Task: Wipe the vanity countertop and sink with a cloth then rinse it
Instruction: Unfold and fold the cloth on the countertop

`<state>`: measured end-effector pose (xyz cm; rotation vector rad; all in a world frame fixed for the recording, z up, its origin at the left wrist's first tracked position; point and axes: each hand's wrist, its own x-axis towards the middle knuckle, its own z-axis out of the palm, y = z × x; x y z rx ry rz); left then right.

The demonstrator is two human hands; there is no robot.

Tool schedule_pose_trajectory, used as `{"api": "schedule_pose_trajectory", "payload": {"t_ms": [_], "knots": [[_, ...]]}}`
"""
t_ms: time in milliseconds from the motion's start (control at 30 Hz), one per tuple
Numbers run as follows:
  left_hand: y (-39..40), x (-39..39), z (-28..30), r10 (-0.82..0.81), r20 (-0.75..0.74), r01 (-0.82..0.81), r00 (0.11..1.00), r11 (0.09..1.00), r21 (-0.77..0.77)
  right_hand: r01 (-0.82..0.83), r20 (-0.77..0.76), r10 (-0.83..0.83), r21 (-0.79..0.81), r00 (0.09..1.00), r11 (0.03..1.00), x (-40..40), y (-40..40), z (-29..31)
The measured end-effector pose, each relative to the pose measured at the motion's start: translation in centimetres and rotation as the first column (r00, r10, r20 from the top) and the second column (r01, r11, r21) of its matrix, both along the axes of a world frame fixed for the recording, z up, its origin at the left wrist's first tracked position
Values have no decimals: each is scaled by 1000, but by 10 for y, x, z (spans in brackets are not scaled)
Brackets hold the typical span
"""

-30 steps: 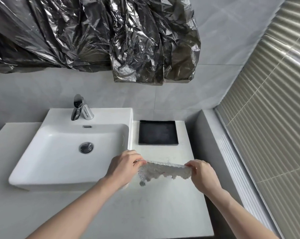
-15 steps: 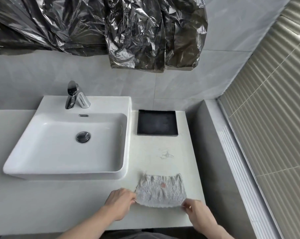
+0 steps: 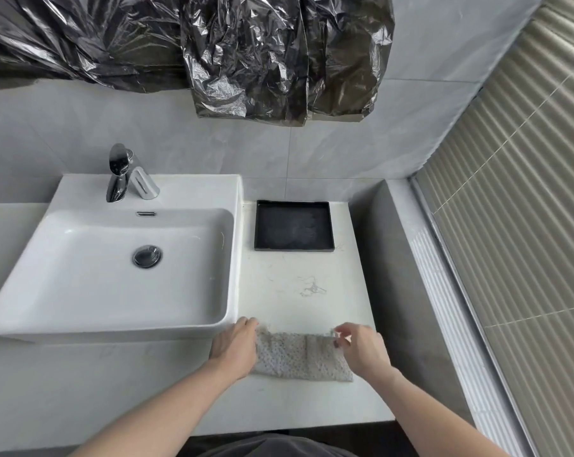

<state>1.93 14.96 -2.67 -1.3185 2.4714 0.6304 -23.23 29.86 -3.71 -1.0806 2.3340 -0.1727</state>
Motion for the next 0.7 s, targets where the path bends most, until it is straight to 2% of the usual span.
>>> {"api": "schedule_pose_trajectory", "payload": {"t_ms": [67,167,267,333,433,533,633,700], "knots": [[6,-3,-4,-70,31,70,997,998,0,5,-46,-5,10,999,1000,-1,-9,-3],[23,-4,-12,-166,-29,168,986,982,82,131,34,-132,36,991,991,6,-6,-15],[37,-1,-19,-215,-5,212,977,957,200,210,59,-217,106,974,972,17,8,-31],[40,4,-25,-244,32,226,969,935,274,295,73,-303,105,950,950,23,15,-40],[36,10,-28,-288,51,258,956,913,316,451,179,-460,89,870,888,28,18,-54],[33,11,-25,-276,9,258,961,907,333,507,221,-520,115,825,854,23,14,-64],[33,14,-22,-198,-58,206,978,927,313,499,241,-510,108,826,860,23,5,-54],[35,18,-22,-140,-92,162,986,936,312,533,302,-536,101,789,840,24,0,-44]]}}
